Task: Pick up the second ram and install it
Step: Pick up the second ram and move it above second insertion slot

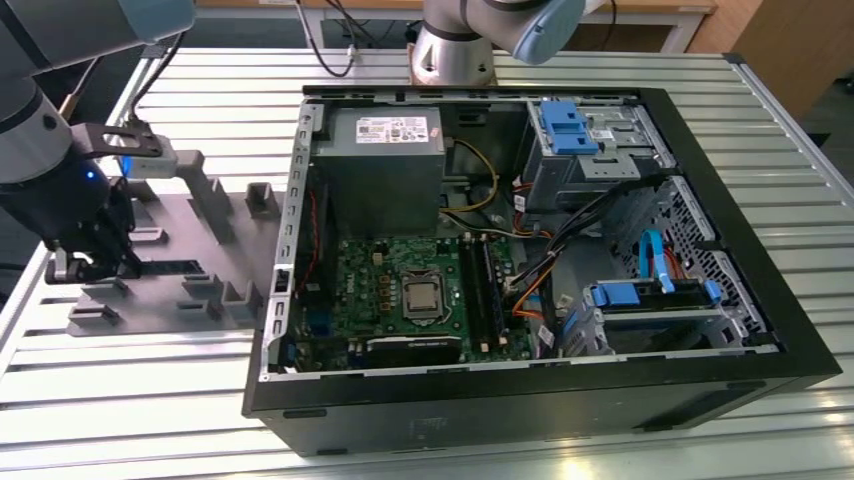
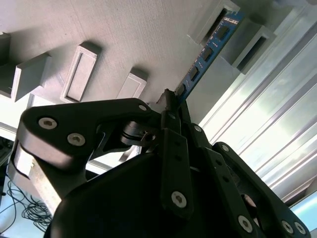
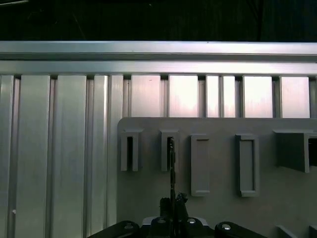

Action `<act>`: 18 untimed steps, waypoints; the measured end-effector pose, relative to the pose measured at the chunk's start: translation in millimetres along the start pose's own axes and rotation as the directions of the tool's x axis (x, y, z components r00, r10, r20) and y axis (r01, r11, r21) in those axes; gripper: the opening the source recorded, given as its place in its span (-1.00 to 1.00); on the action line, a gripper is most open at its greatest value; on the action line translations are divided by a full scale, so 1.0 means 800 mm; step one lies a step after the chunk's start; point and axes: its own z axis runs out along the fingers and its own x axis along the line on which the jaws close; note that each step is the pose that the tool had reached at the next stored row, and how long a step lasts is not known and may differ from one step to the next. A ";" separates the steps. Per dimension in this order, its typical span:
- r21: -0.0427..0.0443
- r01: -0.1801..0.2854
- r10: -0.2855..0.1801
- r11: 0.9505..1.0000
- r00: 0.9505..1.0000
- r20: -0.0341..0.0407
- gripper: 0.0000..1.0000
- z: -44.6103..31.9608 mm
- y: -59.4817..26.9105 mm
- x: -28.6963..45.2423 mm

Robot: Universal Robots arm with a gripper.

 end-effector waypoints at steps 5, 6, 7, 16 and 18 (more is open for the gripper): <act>0.000 0.000 0.000 1.000 1.000 0.000 -0.72 -0.0046 0.000 -0.0001; 0.000 0.000 0.000 1.000 1.000 0.000 -0.72 -0.0054 0.000 -0.0001; 0.000 0.000 0.000 1.000 1.000 0.000 -0.72 -0.0095 0.000 -0.0001; 0.000 0.000 0.000 1.000 1.000 0.000 -0.72 -0.0159 0.000 -0.0002; 0.000 0.000 0.000 1.000 1.000 0.000 -0.72 -0.0173 0.000 -0.0002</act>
